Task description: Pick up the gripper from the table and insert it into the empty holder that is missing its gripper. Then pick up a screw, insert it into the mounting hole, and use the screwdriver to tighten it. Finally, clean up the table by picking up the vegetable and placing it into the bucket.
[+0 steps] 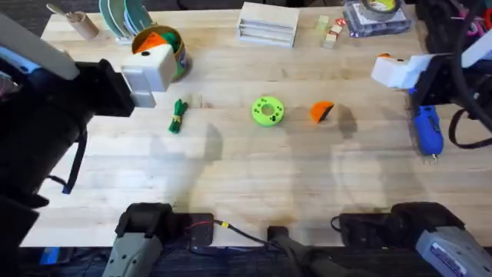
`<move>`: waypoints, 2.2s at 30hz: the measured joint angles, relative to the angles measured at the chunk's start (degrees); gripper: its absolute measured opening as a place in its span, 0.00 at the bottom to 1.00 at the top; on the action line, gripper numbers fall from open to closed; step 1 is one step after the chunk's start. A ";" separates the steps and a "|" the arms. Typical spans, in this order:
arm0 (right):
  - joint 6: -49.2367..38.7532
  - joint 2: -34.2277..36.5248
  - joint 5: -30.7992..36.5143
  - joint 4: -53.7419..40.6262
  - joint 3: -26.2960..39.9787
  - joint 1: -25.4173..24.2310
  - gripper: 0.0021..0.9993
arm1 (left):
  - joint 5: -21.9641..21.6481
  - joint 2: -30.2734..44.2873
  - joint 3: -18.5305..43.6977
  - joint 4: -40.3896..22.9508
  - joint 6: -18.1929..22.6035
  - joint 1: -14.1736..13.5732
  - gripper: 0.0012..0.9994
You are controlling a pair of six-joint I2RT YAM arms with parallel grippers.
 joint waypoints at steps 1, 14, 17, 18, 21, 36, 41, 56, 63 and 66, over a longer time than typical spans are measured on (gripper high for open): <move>-0.02 0.00 0.00 -0.02 0.00 0.00 0.97 | 0.42 -0.01 0.00 -0.02 0.00 0.01 0.99; 0.00 0.00 0.00 0.00 0.00 0.00 0.97 | 1.90 -0.01 0.00 -5.35 0.00 0.00 0.99; 0.00 0.00 0.00 -0.02 0.00 0.00 0.97 | 1.90 -0.01 0.00 -5.35 0.00 -0.01 0.99; 0.00 0.00 0.00 0.00 0.00 0.00 0.97 | 1.90 -0.01 0.00 -5.32 0.00 -0.01 0.99; 0.00 0.00 0.00 0.00 0.00 0.00 0.97 | 1.85 -0.01 0.00 -4.35 0.00 -0.80 0.99; 0.00 0.00 0.00 -0.02 0.00 0.00 0.97 | 1.84 -14.44 -16.18 14.33 -0.02 -4.62 0.99; 0.00 0.00 0.00 -0.02 0.00 0.00 0.97 | 1.84 -20.82 -25.03 20.96 -1.80 -4.62 0.99; 0.00 -0.01 0.00 -0.02 0.00 0.00 0.97 | 2.11 -30.06 -42.50 42.13 -4.76 -4.70 0.99; 0.00 0.00 0.00 -0.01 0.00 0.00 0.97 | 3.45 -30.04 -47.22 48.44 -4.82 -4.88 0.99; 0.00 0.00 0.00 0.00 0.00 0.00 0.97 | 4.99 -30.06 -49.42 50.61 -4.85 -4.88 0.99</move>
